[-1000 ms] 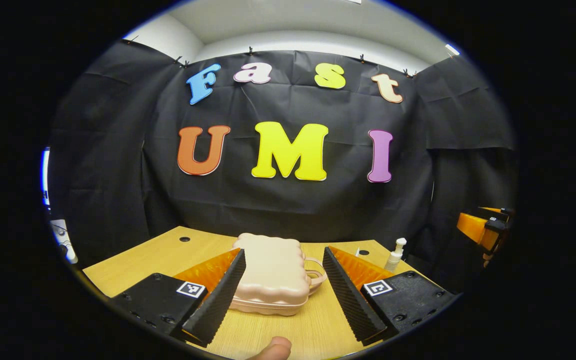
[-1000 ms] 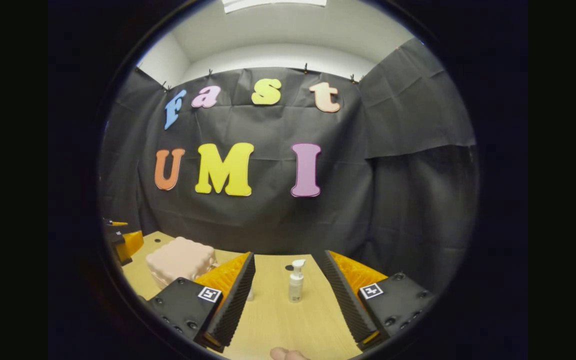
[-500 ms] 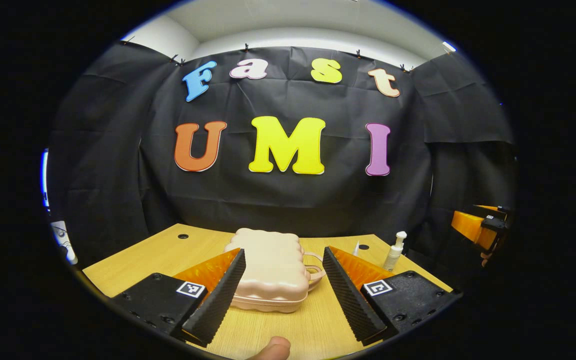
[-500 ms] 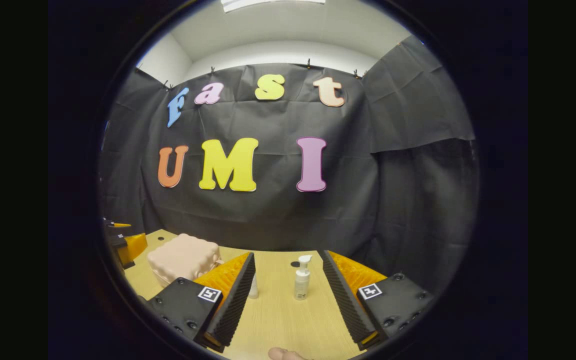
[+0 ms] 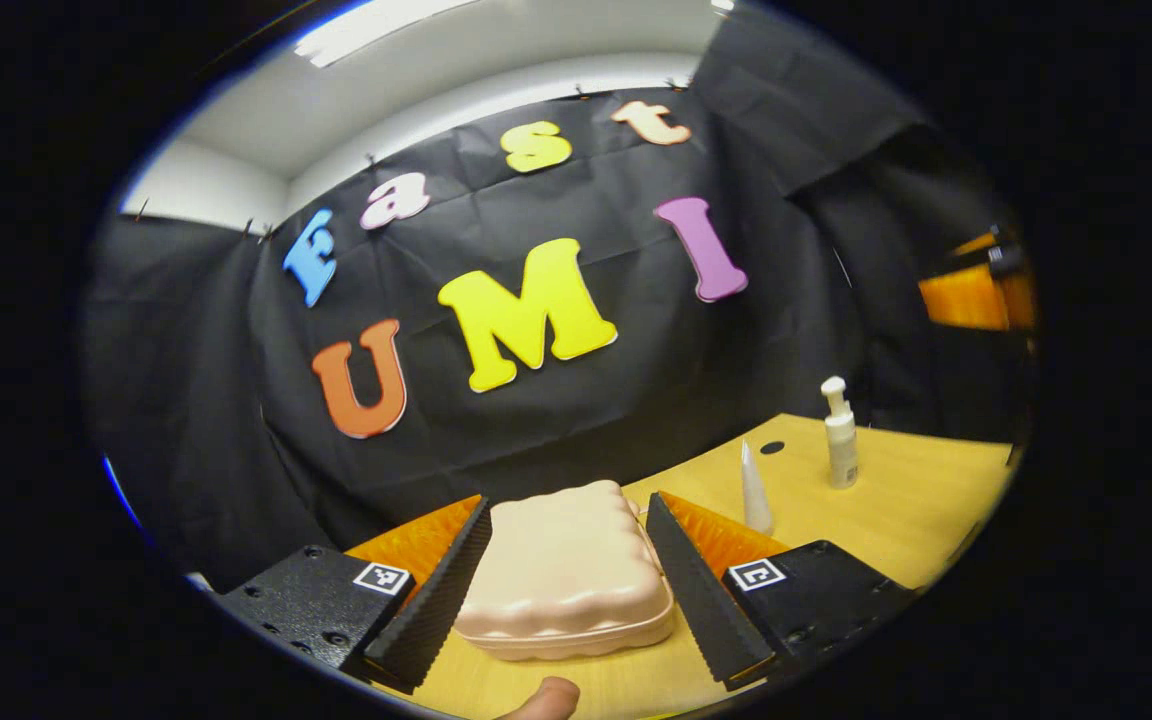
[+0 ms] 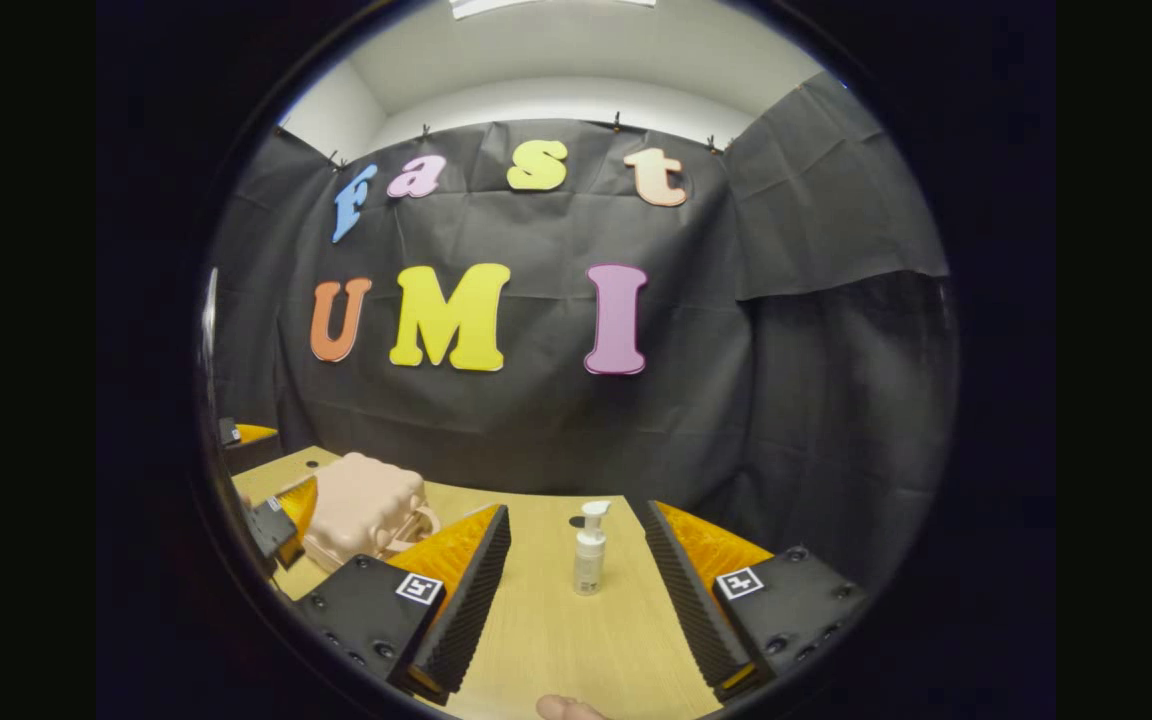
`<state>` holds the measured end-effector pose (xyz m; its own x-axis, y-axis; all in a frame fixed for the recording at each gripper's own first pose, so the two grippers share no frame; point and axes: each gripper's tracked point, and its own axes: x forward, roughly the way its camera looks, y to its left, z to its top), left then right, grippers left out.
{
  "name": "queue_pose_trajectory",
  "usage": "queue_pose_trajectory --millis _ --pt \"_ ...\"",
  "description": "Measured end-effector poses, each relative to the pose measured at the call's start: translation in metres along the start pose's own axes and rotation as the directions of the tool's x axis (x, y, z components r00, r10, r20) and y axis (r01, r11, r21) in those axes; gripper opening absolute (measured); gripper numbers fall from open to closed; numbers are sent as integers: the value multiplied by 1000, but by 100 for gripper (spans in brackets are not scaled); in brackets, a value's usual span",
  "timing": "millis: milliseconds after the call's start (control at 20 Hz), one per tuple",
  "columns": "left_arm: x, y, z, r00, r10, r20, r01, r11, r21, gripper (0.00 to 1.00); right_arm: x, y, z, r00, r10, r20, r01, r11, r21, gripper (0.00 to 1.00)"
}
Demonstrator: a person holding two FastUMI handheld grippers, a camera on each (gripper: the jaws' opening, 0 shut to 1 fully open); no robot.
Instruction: First open the suitcase, pack the skin care products into it, and then close the suitcase.
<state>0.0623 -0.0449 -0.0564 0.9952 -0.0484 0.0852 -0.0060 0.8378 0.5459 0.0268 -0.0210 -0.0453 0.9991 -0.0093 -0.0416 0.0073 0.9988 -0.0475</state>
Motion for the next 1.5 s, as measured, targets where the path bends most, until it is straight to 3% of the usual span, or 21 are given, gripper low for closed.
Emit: queue_pose_trajectory --millis 200,350,600,800,1000,1100,1200,1350,1400,1500 --pt "20 -35 -12 999 -13 32 4 957 289 98 7 -45 -12 996 -89 2 89 995 -41 80" --pt "35 -60 -28 999 -40 15 31 922 386 98 8 -77 -19 989 -146 15 146 987 -60 79" --pt "65 -85 -46 998 -54 -21 55 796 603 97 15 -95 -39 989 -146 -9 146 989 -20 80" --pt "82 -99 -70 995 -60 -75 95 721 687 95 27 -103 -54 989 -142 -28 142 990 -6 80" --pt "102 -112 -97 987 -50 -153 146 678 721 93 36 -108 -65 990 -136 -42 137 990 18 80" --pt "110 -113 -105 984 -38 -175 156 664 732 88 40 -106 -71 991 -127 -47 128 992 19 80" --pt "117 -107 -104 987 4 -161 123 629 768 84 42 -106 -74 991 -127 -46 128 992 13 80" --pt "130 -101 -113 983 22 -183 129 628 767 78 43 -97 -77 993 -110 -41 110 994 -1 80" --pt "134 -98 -115 981 33 -191 131 615 778 76 43 -95 -77 994 -103 -38 103 995 -4 80" --pt "139 -98 -118 976 30 -216 160 574 803 62 43 -88 -79 996 -86 -33 86 996 -6 78"
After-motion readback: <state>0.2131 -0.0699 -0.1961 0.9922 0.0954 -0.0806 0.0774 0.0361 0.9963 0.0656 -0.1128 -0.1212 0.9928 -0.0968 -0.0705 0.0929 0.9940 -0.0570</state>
